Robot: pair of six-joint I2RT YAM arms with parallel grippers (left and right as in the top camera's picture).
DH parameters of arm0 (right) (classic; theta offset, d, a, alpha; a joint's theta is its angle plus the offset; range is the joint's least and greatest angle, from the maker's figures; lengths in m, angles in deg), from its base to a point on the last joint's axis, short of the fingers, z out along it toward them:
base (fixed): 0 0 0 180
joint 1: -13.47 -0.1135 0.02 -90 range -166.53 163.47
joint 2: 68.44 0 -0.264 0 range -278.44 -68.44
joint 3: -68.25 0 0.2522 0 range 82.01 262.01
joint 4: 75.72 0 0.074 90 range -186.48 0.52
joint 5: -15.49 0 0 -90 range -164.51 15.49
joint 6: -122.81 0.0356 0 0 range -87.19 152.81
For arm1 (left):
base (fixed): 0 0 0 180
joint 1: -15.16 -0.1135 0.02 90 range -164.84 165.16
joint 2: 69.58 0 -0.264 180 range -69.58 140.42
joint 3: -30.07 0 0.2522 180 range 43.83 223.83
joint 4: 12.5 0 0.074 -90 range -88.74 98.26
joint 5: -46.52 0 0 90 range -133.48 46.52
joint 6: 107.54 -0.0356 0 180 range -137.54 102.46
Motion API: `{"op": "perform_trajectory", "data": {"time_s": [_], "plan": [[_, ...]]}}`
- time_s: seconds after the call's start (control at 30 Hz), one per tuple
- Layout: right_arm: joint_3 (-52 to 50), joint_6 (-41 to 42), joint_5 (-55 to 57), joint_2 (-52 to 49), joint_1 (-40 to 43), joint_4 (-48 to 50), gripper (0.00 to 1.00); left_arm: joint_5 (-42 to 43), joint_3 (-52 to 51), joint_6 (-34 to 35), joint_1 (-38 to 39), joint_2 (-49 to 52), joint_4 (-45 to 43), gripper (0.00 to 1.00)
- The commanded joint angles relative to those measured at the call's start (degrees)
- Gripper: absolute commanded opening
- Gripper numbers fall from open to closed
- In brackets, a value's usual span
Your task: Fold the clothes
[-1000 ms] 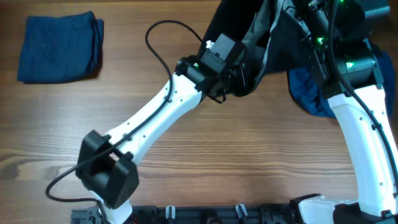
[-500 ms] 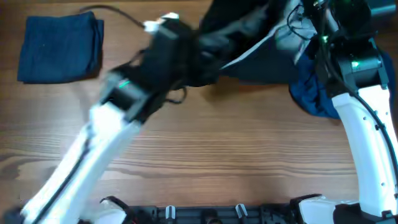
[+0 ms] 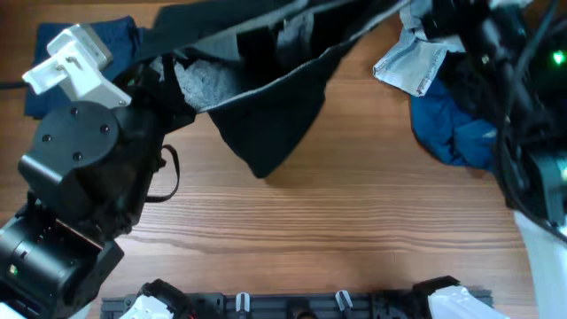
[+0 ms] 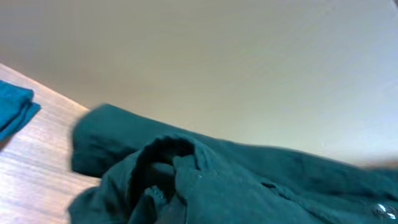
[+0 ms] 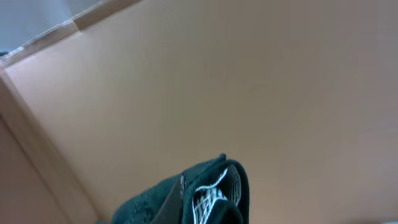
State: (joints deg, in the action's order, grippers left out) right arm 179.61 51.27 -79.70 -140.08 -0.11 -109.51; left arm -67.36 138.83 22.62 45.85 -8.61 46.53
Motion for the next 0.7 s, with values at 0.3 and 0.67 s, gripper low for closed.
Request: {"op": "perform_trajectory", "data": {"time_s": [0.3, 0.67], "plan": [[1.0, -2.0, 10.1, 0.5, 1.7, -38.1, 0.04, 1.3, 0.5, -1.0, -0.9, 0.6, 14.3, 0.04], [10.9, -1.7, 8.8, 0.6, 1.7, -38.4, 0.04, 0.3, 0.5, -0.9, -0.9, -1.2, -3.9, 0.04]]}}
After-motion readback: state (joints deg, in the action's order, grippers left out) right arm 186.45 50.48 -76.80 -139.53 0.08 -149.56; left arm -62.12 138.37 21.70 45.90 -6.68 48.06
